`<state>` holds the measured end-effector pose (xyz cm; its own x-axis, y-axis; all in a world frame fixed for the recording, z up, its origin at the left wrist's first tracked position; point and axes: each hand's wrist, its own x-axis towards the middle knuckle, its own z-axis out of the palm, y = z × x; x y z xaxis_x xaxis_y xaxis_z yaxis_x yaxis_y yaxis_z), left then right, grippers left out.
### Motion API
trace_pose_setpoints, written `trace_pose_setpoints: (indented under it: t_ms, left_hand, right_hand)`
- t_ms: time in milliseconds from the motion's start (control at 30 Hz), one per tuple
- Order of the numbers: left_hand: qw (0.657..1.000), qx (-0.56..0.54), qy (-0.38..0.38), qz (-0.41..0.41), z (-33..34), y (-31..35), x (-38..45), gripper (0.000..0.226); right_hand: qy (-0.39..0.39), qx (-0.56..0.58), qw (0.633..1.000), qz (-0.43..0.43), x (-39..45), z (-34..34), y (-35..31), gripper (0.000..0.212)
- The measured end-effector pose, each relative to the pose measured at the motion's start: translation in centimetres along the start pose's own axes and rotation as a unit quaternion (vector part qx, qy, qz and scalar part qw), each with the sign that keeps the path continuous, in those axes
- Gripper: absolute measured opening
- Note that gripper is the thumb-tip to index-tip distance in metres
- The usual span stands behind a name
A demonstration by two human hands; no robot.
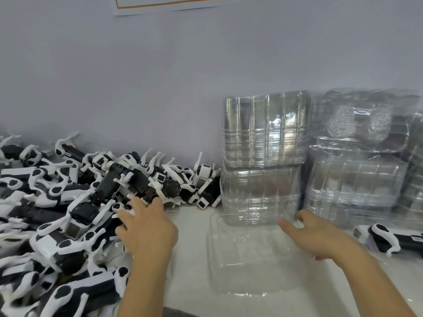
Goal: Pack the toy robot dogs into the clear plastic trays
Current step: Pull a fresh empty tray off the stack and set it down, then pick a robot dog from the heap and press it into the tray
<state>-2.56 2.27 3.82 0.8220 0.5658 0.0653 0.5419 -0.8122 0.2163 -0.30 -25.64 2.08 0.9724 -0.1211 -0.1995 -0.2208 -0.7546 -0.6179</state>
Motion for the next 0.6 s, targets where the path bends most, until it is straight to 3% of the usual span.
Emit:
trace_pose_setpoints:
  t_ms: [167, 367, 600]
  left_hand:
    - [1.0, 0.02, 0.006, -0.007, 0.9, -0.4, 0.2, 0.032]
    - [0.995, -0.095, 0.022, -0.006, -0.4, -1.1, 0.9, 0.023]
    - [0.969, -0.195, 0.151, 0.033, -3.6, -1.5, 0.4, 0.016]
  right_hand:
    - [-0.024, -0.037, 0.999, -0.008, 0.2, 0.2, 0.1, 0.066]
    - [-0.017, -0.084, 0.996, -0.009, 0.4, -0.2, 0.4, 0.064]
    - [0.009, -0.134, 0.991, -0.026, -0.6, -1.0, -0.5, 0.068]
